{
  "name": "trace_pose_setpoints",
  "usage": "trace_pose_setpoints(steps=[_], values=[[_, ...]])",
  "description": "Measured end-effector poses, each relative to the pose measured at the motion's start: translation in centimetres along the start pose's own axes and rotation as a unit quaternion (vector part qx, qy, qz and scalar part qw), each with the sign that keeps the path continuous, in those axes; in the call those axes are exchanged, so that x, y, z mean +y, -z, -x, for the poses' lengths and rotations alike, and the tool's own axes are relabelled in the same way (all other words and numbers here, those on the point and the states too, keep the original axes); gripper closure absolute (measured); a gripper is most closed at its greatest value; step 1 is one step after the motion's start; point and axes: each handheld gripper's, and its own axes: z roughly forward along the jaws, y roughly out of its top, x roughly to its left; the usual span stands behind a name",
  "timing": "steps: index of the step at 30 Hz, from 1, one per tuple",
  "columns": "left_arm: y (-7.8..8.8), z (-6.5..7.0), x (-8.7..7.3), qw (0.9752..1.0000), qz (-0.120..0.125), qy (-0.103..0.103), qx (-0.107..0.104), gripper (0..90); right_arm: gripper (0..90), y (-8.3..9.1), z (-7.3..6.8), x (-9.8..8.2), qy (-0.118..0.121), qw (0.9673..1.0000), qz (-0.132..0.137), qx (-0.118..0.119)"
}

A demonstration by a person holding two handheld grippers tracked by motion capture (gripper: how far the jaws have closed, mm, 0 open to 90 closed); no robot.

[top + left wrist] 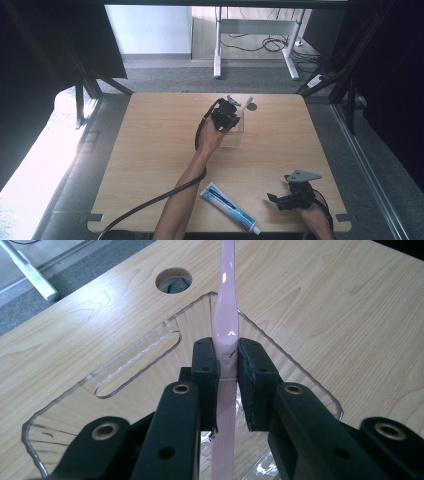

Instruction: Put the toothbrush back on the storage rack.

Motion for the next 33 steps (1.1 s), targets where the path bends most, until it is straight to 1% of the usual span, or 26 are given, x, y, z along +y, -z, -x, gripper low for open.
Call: trace_pose_setpoints(steps=[4,12,15,24,29,33], values=[[-0.2,0.1,-0.2,1.0,-0.005,0.0,0.0,78.8,0.0,0.0,0.0,0.0,0.0,1.0,0.0,0.0],[-0.7,0.6,-0.8,0.9998,-0.016,-0.013,0.005,78.9,0.0,0.0,0.0,0.0,0.0,1.0,-0.001,0.0],[-0.8,0.7,-1.0,0.9997,-0.021,-0.014,0.005,78.9,0.0,-0.1,0.0,0.0,0.0,1.0,-0.002,0.0],[-1.1,1.0,-1.1,0.9989,-0.039,-0.024,0.007,78.7,0.0,-0.1,0.0,0.0,0.001,1.0,-0.003,-0.001],[-1.2,1.1,-1.1,0.9985,-0.048,-0.026,0.009,78.5,0.0,-0.1,0.0,0.0,0.001,1.0,-0.004,0.0],[-1.3,1.2,-1.0,0.9971,-0.063,-0.04,0.016,78.5,0.0,-0.1,0.0,0.0,0.001,1.0,-0.005,0.0]])
